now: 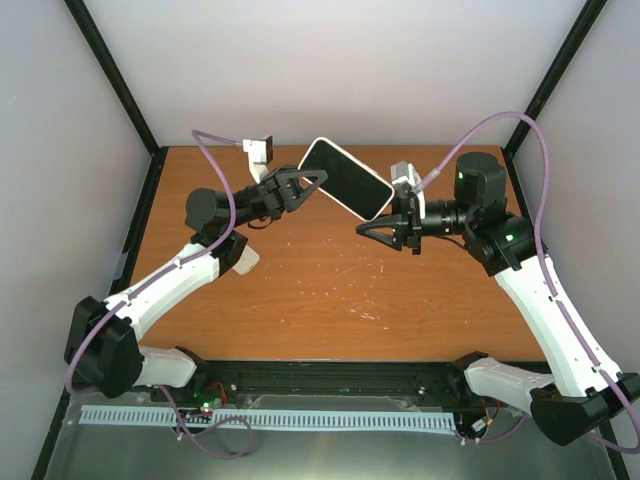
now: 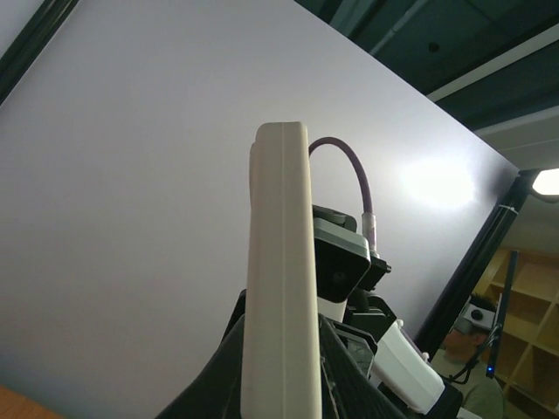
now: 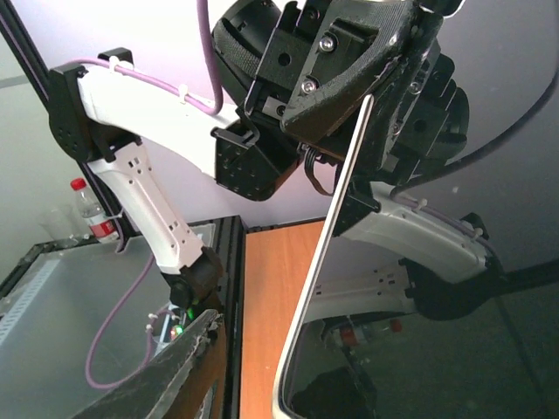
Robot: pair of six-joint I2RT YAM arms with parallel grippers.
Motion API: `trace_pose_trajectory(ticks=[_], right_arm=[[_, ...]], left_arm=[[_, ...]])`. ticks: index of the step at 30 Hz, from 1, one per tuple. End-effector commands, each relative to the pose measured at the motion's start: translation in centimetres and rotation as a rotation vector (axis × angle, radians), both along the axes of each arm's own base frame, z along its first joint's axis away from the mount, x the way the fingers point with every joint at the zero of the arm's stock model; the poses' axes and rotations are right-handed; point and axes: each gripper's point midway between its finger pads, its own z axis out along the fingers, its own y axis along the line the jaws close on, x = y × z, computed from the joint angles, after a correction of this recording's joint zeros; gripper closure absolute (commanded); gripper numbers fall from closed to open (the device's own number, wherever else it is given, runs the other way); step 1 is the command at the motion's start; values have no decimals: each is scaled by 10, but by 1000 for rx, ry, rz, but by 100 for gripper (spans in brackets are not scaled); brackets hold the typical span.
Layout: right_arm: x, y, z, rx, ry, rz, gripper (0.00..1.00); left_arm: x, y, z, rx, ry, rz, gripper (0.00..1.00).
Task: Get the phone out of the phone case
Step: Remove the phone case from the phone.
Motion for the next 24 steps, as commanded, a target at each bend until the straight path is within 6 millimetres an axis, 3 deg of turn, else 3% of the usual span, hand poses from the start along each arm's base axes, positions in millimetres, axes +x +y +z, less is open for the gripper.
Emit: trace_pose_trajectory(ticks=[1,4,13,24], right_arm=[[-45,-3,14,29,-108,154,62],[-51,-6,11,14,-149,161,64],[-61,-11,20,22,-208,169,86],[-71,-18,38,8,-408,178,86]], left_arm=[[49,11,-5,-24,66,217,100],[59,11,-10,-6,109,218,100],[75,3,-32,25,237,172,100],[108,-2,-101,23,603,64,100]])
